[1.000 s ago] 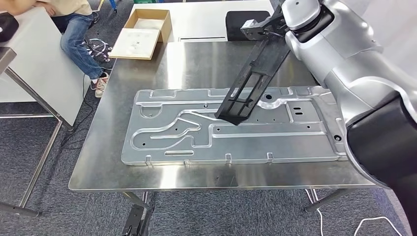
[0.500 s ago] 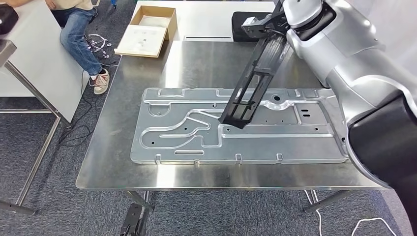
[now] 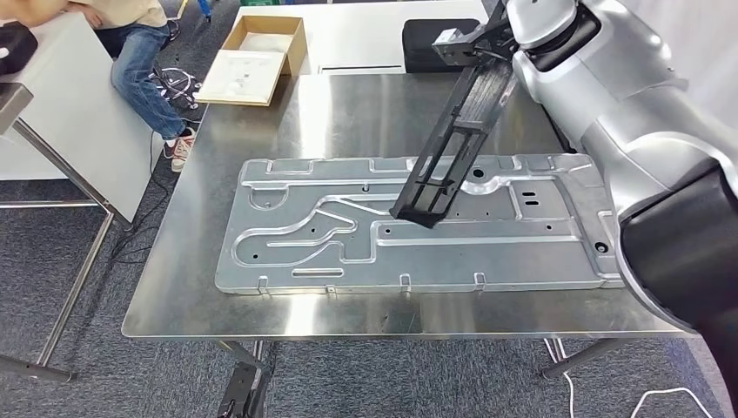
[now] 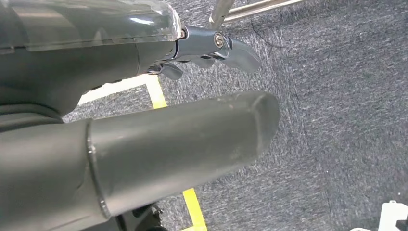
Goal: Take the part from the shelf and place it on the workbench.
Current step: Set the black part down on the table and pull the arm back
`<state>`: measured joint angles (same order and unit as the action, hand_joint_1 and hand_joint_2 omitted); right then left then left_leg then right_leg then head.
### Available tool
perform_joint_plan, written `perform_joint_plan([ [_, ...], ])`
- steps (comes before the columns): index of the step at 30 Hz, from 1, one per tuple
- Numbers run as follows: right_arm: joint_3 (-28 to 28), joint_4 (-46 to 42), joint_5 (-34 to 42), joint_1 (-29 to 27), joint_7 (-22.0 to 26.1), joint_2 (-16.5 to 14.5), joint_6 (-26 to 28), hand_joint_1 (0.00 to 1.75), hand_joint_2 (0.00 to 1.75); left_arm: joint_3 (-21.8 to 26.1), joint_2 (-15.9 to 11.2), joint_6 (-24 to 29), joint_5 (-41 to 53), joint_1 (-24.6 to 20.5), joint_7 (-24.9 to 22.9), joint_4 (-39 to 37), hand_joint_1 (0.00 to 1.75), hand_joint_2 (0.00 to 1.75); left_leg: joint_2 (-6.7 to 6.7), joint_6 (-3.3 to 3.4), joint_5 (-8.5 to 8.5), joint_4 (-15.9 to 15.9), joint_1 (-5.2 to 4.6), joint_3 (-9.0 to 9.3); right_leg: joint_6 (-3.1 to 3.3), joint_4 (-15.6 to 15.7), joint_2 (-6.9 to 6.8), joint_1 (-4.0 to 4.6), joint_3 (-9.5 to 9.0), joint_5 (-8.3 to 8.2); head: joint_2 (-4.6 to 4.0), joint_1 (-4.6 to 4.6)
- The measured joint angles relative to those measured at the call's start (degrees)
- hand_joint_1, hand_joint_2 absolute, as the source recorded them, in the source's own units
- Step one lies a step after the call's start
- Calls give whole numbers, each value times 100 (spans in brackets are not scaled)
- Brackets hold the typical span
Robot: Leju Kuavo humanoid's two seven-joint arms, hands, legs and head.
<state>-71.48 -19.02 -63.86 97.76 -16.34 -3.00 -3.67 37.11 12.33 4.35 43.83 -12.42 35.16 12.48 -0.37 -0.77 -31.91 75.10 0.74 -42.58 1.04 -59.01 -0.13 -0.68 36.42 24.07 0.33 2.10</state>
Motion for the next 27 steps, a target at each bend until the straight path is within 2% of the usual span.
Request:
perform_joint_plan([
  [1,5,2,-5,-7,1,0,1,0,0,0,0,0,1,-1,-1,0,0,0,1,4,137,-139,1,61,-1,-7,8,-1,-6,5,0,0],
  [3,19,7,-11,-8,1,1,3,0,0,0,-1,0,1,-6,-2,0,0,0,2,37,535,-879,-2,406,-19,-26,25,1,-19,25,0,1],
  [4,25,9,-13,-3,-1,3,5,0,0,-1,-2,0,2,-9,-2,0,0,0,1,60,663,-1238,-12,577,-36,-41,34,10,-14,34,0,1],
  [5,30,12,-14,0,-1,5,8,0,0,-2,-2,0,5,-14,-4,0,0,0,1,84,719,-1468,-24,682,-61,-49,40,17,-1,35,0,1],
  [6,32,16,-15,-1,1,8,10,0,0,-3,-2,0,9,-17,-5,0,0,0,0,105,710,-1561,-38,721,-86,-49,43,24,14,30,0,2],
  [9,40,33,-16,-6,8,21,16,0,0,-14,0,0,25,-23,-10,0,0,0,6,183,742,-1644,-22,741,-168,-62,45,23,41,53,0,3],
  [11,49,42,-16,8,8,44,19,0,0,-26,2,0,34,-32,-11,0,0,0,19,251,776,-1707,7,772,-222,-403,44,12,193,279,0,4],
  [13,52,45,-16,7,10,60,25,0,0,-34,2,0,39,-44,-13,0,0,0,31,284,778,-1713,3,776,-270,-1128,41,-7,532,626,0,4],
  [14,53,45,-16,-5,11,64,28,0,0,-36,2,0,41,-47,-14,0,0,0,33,288,775,-1708,3,776,-291,-1453,40,-18,693,731,0,5],
  [15,53,46,-16,-15,13,67,30,0,0,-37,2,0,42,-47,-15,0,0,0,33,289,769,-1701,5,777,-306,-1610,37,-32,778,733,0,5],
  [16,55,46,-16,-20,13,70,33,0,0,-39,2,0,43,-46,-16,0,0,0,28,285,762,-1690,7,779,-316,-1549,34,-47,756,626,0,5],
  [18,70,46,-15,-13,15,74,54,0,0,-44,2,-1,46,-46,-17,0,0,0,12,252,731,-1657,12,784,-318,-866,20,-75,440,233,0,5],
  [20,104,43,-15,-6,24,78,103,0,0,-48,2,-1,48,-52,-17,0,0,0,0,198,699,-1616,-6,763,-291,-231,14,-62,140,19,0,3],
  [21,127,40,-15,-10,30,80,129,0,0,-48,1,-1,48,-54,-18,0,0,0,-3,173,692,-1607,-16,753,-268,-107,17,-49,87,11,0,2],
  [24,186,34,-23,-23,40,83,173,0,0,-48,1,0,47,-54,-24,0,0,0,-4,94,671,-1594,-11,746,-159,-69,17,-31,69,14,0,1],
  [25,201,32,-28,-18,39,83,180,0,0,-48,1,0,47,-55,-25,0,0,0,-2,67,601,-1511,-5,712,-116,-53,8,-38,57,6,0,0],
  [27,222,28,-37,-13,33,83,192,0,0,-48,0,0,46,-55,-26,0,0,0,6,25,297,-1007,6,499,-51,-30,-6,-51,38,-7,0,-1],
])
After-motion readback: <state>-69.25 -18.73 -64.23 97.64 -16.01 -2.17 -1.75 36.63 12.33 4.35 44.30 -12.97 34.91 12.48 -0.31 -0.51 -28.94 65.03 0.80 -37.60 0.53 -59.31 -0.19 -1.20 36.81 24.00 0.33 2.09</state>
